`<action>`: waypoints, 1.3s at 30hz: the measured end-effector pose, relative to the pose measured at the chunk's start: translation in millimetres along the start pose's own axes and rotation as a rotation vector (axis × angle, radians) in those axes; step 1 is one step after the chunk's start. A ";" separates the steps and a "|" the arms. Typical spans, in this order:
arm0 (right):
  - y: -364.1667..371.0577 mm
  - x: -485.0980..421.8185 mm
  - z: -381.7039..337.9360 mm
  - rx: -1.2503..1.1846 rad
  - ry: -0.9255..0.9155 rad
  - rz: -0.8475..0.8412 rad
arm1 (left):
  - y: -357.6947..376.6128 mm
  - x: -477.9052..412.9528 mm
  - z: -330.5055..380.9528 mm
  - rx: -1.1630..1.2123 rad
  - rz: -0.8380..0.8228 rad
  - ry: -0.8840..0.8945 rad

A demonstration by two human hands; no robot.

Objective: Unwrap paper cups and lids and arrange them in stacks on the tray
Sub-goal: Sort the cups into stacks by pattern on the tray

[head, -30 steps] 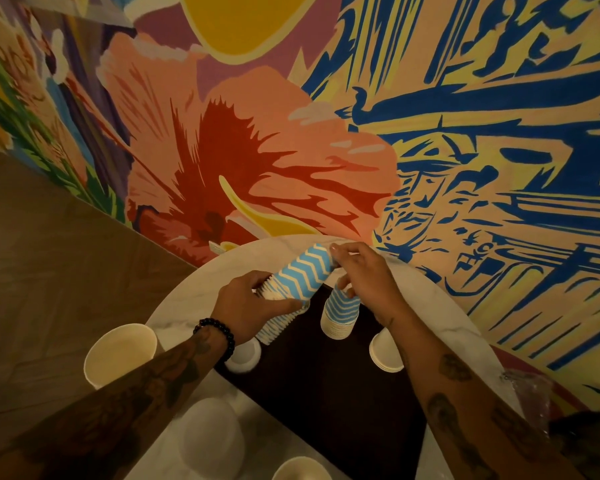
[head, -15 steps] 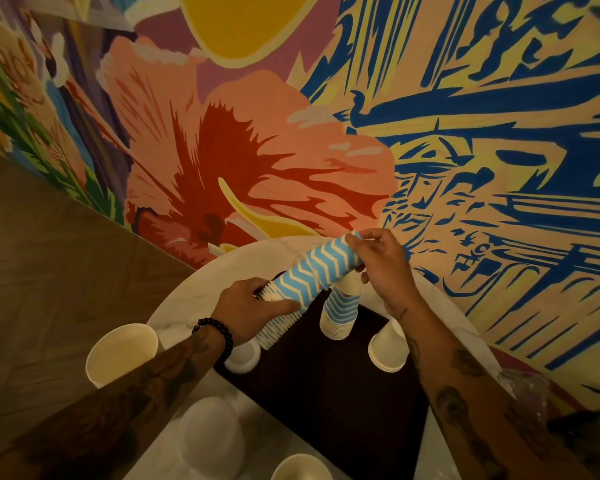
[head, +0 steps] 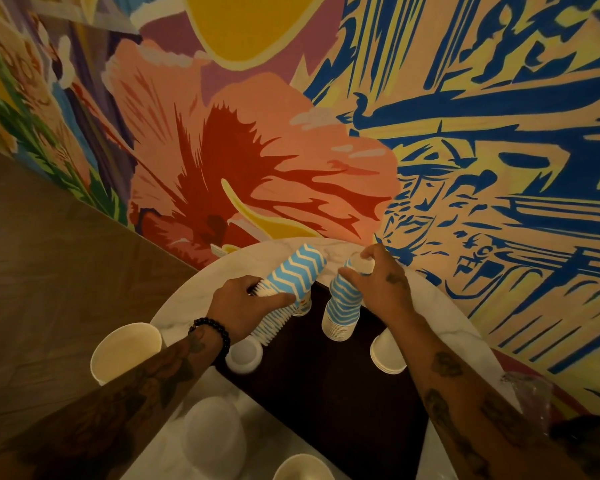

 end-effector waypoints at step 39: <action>-26.6 -8.4 -19.3 -0.616 0.038 0.101 | 8.5 -4.3 -9.7 -0.056 -0.048 0.102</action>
Point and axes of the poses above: each hand's wrist, its own x-axis away from the middle knuckle, its own y-axis out of the palm, z = x × y, the point moved 1 cm from there along -x, towards the middle knuckle, and after that the axes turned 12 degrees about -z, right-handed, at the moved point
